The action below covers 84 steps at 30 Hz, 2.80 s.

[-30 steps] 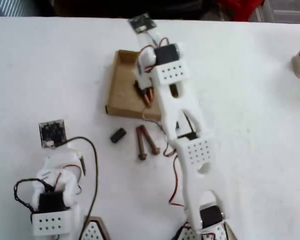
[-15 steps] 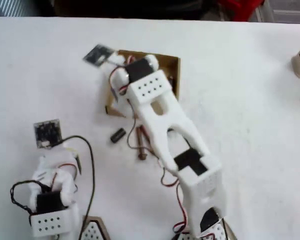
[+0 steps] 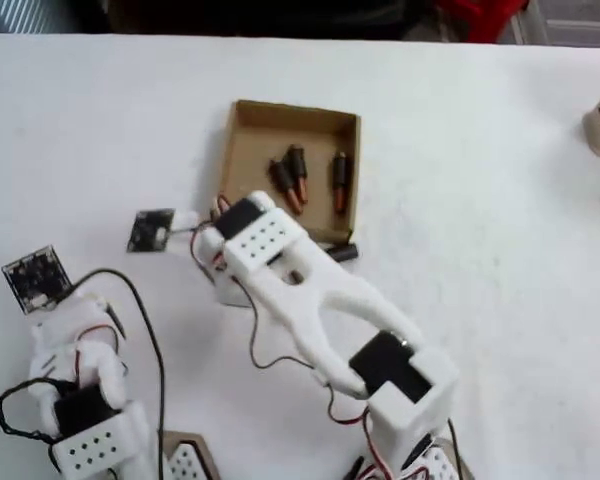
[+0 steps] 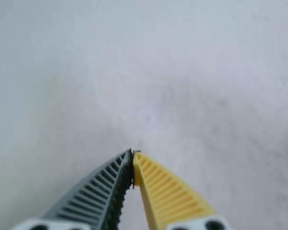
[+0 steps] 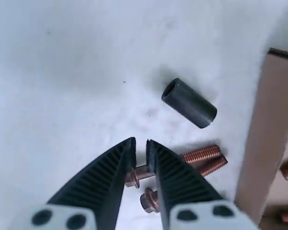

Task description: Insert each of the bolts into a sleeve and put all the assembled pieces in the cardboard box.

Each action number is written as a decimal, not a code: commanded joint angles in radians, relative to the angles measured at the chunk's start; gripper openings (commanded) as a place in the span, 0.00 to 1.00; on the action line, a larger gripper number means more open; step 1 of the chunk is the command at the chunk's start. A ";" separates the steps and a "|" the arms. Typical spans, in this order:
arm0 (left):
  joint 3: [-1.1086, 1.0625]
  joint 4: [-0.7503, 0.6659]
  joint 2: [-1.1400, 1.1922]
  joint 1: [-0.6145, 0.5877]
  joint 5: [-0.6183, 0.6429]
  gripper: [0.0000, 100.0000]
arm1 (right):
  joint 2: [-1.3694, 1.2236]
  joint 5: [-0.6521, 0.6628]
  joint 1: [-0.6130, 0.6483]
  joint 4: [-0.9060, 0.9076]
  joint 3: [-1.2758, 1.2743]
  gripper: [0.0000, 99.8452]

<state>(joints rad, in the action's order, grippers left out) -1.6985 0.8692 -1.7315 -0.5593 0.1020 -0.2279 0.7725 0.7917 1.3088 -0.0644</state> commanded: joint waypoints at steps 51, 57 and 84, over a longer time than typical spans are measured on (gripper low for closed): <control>0.000 -0.003 -0.005 0.012 -0.014 0.02 | -0.245 0.272 -0.067 -0.246 0.075 0.02; 0.000 -0.003 -0.005 0.012 -0.014 0.02 | -0.125 0.123 -0.107 -0.186 0.069 0.02; 0.000 0.018 -0.005 0.065 -0.086 0.02 | 0.538 -0.371 -0.641 -0.058 -0.483 0.02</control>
<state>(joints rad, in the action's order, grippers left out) -1.6985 0.8692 -1.7315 -0.5286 0.0775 0.2294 0.4166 0.2225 1.2612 -0.5155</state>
